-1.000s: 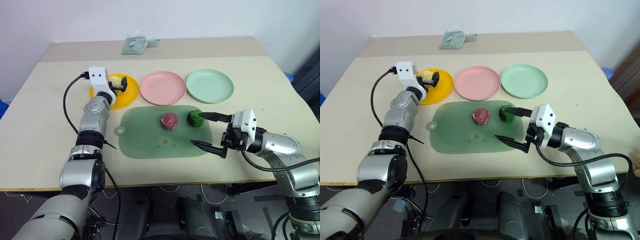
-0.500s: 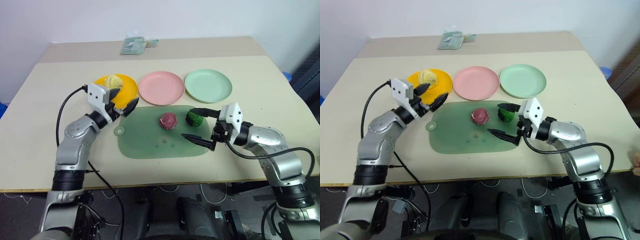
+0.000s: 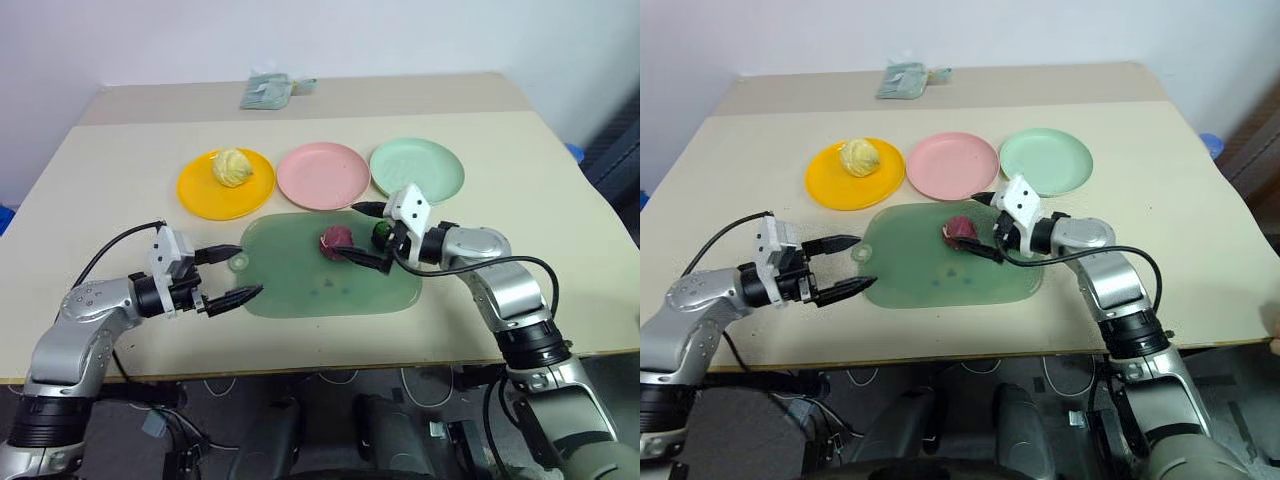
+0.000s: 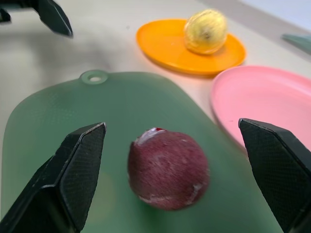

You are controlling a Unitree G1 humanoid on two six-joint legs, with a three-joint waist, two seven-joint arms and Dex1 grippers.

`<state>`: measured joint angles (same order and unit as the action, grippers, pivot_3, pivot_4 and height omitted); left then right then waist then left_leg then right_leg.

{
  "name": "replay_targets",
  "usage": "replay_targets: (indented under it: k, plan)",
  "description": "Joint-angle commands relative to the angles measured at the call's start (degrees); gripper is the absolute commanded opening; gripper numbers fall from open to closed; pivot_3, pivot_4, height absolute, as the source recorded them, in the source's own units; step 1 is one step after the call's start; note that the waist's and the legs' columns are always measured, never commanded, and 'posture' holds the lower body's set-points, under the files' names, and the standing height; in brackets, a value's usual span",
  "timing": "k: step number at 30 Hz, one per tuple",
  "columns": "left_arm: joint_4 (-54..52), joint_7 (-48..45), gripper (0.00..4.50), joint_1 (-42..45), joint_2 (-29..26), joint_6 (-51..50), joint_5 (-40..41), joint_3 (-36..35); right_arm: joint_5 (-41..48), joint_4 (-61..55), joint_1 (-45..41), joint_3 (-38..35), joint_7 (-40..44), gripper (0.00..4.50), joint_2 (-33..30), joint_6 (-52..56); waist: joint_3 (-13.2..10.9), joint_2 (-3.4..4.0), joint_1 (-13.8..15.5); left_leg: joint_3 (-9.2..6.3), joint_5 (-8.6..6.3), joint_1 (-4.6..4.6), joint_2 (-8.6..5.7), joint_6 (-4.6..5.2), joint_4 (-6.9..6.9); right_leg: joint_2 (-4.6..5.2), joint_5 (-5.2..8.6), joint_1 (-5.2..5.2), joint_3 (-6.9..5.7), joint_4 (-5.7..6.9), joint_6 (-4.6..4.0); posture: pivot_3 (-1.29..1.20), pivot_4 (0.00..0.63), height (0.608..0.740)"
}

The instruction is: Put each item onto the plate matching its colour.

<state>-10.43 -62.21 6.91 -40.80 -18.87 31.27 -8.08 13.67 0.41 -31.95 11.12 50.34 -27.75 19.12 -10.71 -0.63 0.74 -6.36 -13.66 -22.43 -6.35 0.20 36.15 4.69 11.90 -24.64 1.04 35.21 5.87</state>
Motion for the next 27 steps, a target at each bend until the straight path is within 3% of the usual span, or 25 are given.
replay_targets:
  k: [1,19,25,27]
  plan:
    - [-3.02,0.14,4.49,-0.33,0.49,1.3,0.58,-0.43,-0.15,-0.93,-1.6,0.74,0.67,4.5,0.4,2.44,0.0,0.0,-0.07,0.0,0.0,0.0,0.0,0.0,0.0,0.0,0.0,0.0,0.0,0.0,0.0,0.0,0.15,0.74]
    - [-5.5,3.16,4.49,-1.42,2.7,1.93,0.0,-0.15,-4.51,3.46,-6.72,5.12,0.84,4.5,3.19,9.06,0.0,0.0,-0.46,0.0,0.0,0.0,0.02,-0.01,-0.04,-0.02,-0.01,-0.04,-0.02,0.01,-0.01,0.0,0.15,0.74]
    - [-7.0,4.72,4.5,-1.85,3.17,1.28,0.06,0.34,-4.77,3.25,-6.32,4.91,1.37,1.77,2.58,9.22,0.0,0.0,-0.45,0.01,0.0,0.0,0.02,-0.01,-0.04,-0.02,-0.01,-0.04,-0.02,0.01,-0.01,0.0,0.15,0.74]
    - [-6.84,4.93,4.5,-1.64,3.28,1.19,-0.02,0.42,-4.82,3.11,-6.2,4.65,1.36,1.64,2.34,9.17,0.0,0.0,-0.46,0.0,0.0,0.0,0.01,-0.01,-0.04,-0.02,-0.01,-0.04,-0.02,0.01,0.0,0.0,0.15,0.74]
